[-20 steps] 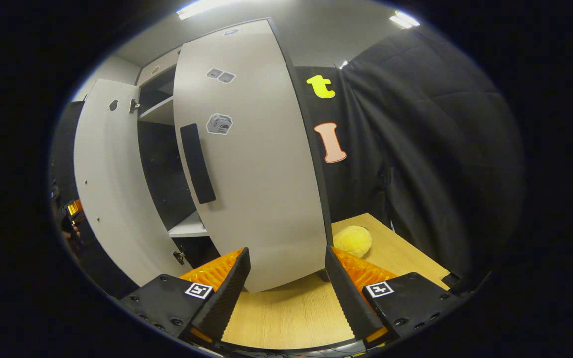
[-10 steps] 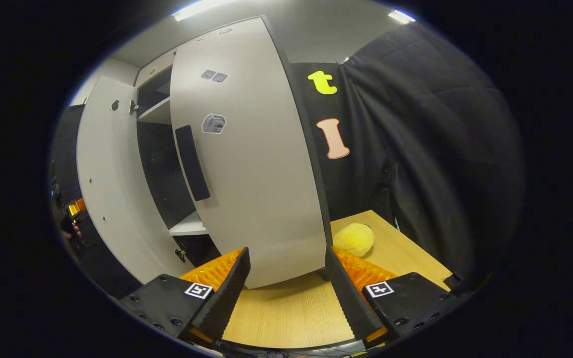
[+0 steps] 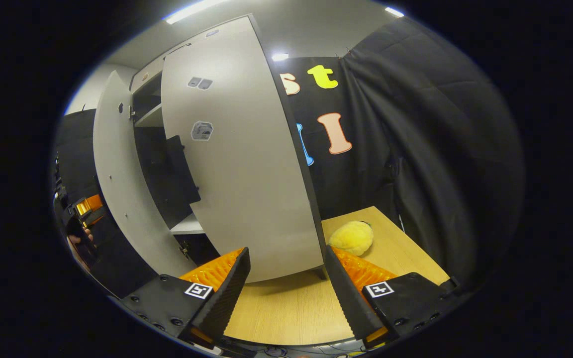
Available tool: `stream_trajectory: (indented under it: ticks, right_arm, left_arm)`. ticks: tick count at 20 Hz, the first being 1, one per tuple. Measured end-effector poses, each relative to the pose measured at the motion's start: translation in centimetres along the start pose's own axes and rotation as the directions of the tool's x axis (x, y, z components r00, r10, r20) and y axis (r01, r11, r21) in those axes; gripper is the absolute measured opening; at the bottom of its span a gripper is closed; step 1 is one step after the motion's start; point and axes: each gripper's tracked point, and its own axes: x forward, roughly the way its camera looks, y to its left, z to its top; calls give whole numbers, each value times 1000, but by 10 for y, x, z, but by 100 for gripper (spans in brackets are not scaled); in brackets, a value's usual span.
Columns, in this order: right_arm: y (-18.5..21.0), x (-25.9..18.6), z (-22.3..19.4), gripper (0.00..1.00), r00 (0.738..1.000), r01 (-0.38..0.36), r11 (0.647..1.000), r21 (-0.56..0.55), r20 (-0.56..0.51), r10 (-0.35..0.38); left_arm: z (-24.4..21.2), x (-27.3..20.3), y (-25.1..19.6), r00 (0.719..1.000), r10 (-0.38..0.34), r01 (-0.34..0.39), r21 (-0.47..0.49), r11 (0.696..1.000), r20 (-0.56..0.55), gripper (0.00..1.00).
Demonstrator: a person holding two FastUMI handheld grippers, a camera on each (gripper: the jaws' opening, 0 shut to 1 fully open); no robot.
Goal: Grab one shoe with the right hand and put it into the shoe cabinet, grab the other shoe with the left hand and put it into the shoe cabinet; then close the right door with the right hand and the left door with the left hand.
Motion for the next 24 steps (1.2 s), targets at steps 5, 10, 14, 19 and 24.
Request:
stream_trajectory:
  ticks: [5,10,14,19,24]
  right_arm:
    - [-19,-4,3,95,1000,-3,1000,25,-8,3]
    - [-34,-3,8,97,1000,-20,1000,22,-4,21]
    - [-39,2,11,98,998,-60,998,-26,-11,60]
    - [-32,7,21,98,991,-134,988,-79,-14,134]
    - [-33,14,39,98,998,-66,990,-120,7,68]
  left_arm:
    - [-7,14,-29,1000,10,-10,-8,1000,-11,87]
    - [-10,-19,-33,997,79,-77,77,994,-25,100]
    - [-13,-64,-33,988,152,-149,120,982,-24,100]
    - [-24,-118,-32,972,230,-221,144,964,-47,87]
    - [-14,-137,-38,971,234,-219,217,951,-48,100]
